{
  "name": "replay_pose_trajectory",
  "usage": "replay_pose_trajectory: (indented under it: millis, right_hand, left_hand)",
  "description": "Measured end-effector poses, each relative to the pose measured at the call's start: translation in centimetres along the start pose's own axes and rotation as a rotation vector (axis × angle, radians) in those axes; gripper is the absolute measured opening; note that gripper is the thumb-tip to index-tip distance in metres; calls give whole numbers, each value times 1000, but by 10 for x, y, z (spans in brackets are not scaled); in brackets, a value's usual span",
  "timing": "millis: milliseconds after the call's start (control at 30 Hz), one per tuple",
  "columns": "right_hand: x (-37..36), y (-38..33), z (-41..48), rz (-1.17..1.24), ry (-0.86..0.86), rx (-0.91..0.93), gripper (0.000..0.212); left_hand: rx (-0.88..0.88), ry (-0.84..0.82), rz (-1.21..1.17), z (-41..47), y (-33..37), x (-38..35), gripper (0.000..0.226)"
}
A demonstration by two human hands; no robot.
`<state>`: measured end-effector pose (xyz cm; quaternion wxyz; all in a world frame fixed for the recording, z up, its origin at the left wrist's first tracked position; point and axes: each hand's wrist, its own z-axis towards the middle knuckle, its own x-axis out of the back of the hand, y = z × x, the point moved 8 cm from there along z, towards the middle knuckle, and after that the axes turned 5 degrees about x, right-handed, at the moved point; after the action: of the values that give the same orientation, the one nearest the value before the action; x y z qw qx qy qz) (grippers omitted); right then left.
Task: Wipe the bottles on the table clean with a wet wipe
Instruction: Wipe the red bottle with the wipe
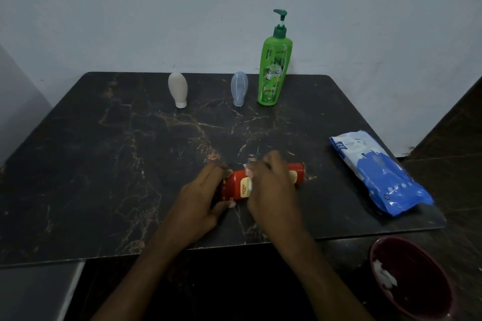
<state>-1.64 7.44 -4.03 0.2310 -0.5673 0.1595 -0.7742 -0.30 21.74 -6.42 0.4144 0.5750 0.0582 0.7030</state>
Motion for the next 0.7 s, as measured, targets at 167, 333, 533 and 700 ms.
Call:
replay_pose_trajectory:
  millis: [167, 333, 533, 700]
  right_hand:
    - [-1, 1, -3, 10, 19, 72, 44]
    - [32, 59, -6, 24, 138, -37, 24]
    - [35, 97, -25, 76, 213, -160, 18]
    - [31, 82, -25, 93, 233, -121, 17]
  left_hand:
    - [9, -13, -11, 1, -3, -2, 52]
    - [48, 6, -35, 0, -10, -1, 53]
    - [-22, 37, -36, 1, -5, 2, 44]
    - [-54, -5, -33, 0, -5, -2, 42]
